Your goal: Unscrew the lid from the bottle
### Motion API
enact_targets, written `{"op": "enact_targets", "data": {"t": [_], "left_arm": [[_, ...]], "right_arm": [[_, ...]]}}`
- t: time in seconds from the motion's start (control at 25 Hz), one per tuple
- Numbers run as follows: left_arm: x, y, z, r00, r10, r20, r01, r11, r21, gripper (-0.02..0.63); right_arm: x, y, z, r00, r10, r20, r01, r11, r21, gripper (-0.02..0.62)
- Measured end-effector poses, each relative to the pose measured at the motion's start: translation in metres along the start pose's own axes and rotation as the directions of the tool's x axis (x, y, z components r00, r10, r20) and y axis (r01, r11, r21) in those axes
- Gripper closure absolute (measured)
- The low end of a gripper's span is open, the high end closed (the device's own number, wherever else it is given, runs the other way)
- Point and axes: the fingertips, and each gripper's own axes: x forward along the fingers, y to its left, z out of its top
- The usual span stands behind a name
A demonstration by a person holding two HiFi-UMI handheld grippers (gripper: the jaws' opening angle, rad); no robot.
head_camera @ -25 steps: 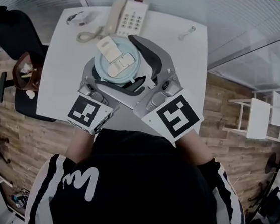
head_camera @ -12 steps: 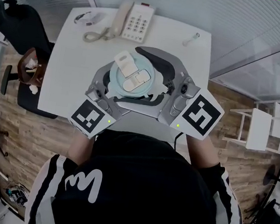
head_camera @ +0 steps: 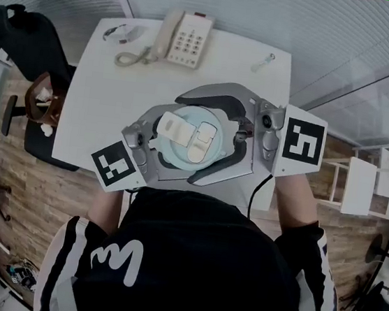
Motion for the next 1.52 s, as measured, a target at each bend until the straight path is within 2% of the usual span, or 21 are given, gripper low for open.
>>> {"op": "enact_targets", "data": {"t": [0.08, 0.2, 0.28, 0.36, 0.44, 0.52, 0.56, 0.6, 0.68, 0.76, 0.88, 1.0, 1.2, 1.4, 1.48, 1.52], "left_arm": [[0.005, -0.012, 0.002, 0.997, -0.076, 0.007, 0.076, 0.997, -0.010, 0.170], [0.011, -0.027, 0.006, 0.988, -0.146, 0.044, 0.148, 0.989, -0.032, 0.170], [0.013, -0.029, 0.009, 0.985, -0.157, 0.066, 0.160, 0.986, -0.038, 0.170], [0.014, -0.025, 0.012, 0.988, -0.131, 0.076, 0.133, 0.991, -0.029, 0.170], [0.011, -0.016, 0.015, 0.993, -0.074, 0.086, 0.077, 0.997, -0.031, 0.170], [0.005, -0.003, 0.014, 0.996, 0.009, 0.088, -0.005, 0.999, -0.050, 0.170], [0.002, 0.006, 0.013, 0.994, 0.063, 0.084, -0.058, 0.997, -0.056, 0.170], [-0.003, 0.016, 0.010, 0.989, 0.122, 0.078, -0.118, 0.991, -0.058, 0.170], [-0.011, 0.037, 0.006, 0.970, 0.235, 0.060, -0.232, 0.971, -0.053, 0.170], [-0.019, 0.053, 0.003, 0.946, 0.319, 0.054, -0.317, 0.947, -0.054, 0.170], [-0.030, 0.073, 0.002, 0.899, 0.431, 0.074, -0.424, 0.901, -0.089, 0.170], [-0.036, 0.090, 0.004, 0.843, 0.531, 0.087, -0.520, 0.845, -0.123, 0.170], [-0.039, 0.104, -0.001, 0.780, 0.623, 0.052, -0.620, 0.781, -0.073, 0.170], [-0.044, 0.115, -0.009, 0.710, 0.704, 0.016, -0.703, 0.710, -0.035, 0.170], [-0.043, 0.117, -0.013, 0.705, 0.709, -0.008, -0.709, 0.705, -0.025, 0.170], [-0.043, 0.116, -0.014, 0.709, 0.705, -0.012, -0.705, 0.708, -0.029, 0.170]], "right_arm": [[-0.005, 0.011, 0.002, 0.989, 0.147, 0.008, -0.147, 0.989, 0.015, 0.147], [-0.010, 0.024, 0.006, 0.943, 0.330, 0.053, -0.332, 0.941, 0.056, 0.147], [-0.012, 0.027, 0.012, 0.912, 0.397, 0.098, -0.405, 0.911, 0.076, 0.147], [-0.014, 0.023, 0.017, 0.910, 0.398, 0.116, -0.408, 0.910, 0.076, 0.147], [-0.017, 0.012, 0.022, 0.946, 0.299, 0.128, -0.309, 0.949, 0.061, 0.144], [-0.024, -0.005, 0.028, 0.984, 0.099, 0.150, -0.103, 0.995, 0.019, 0.140], [-0.028, -0.014, 0.031, 0.985, -0.024, 0.170, 0.026, 1.000, -0.010, 0.141], [-0.033, -0.022, 0.035, 0.970, -0.145, 0.197, 0.155, 0.987, -0.034, 0.141], [-0.037, -0.033, 0.039, 0.912, -0.336, 0.237, 0.356, 0.933, -0.046, 0.141], [-0.031, -0.040, 0.036, 0.857, -0.464, 0.224, 0.482, 0.876, -0.030, 0.141], [-0.018, -0.053, 0.021, 0.760, -0.632, 0.153, 0.641, 0.767, -0.015, 0.141], [-0.007, -0.064, 0.010, 0.688, -0.718, 0.108, 0.721, 0.693, 0.010, 0.142], [0.002, -0.081, 0.009, 0.611, -0.786, 0.096, 0.787, 0.616, 0.041, 0.147], [0.001, -0.097, 0.000, 0.570, -0.818, 0.072, 0.819, 0.573, 0.034, 0.150], [-0.001, -0.102, -0.006, 0.555, -0.831, 0.047, 0.831, 0.556, 0.013, 0.177], [-0.002, -0.103, -0.007, 0.556, -0.830, 0.041, 0.830, 0.557, 0.010, 0.179]]}}
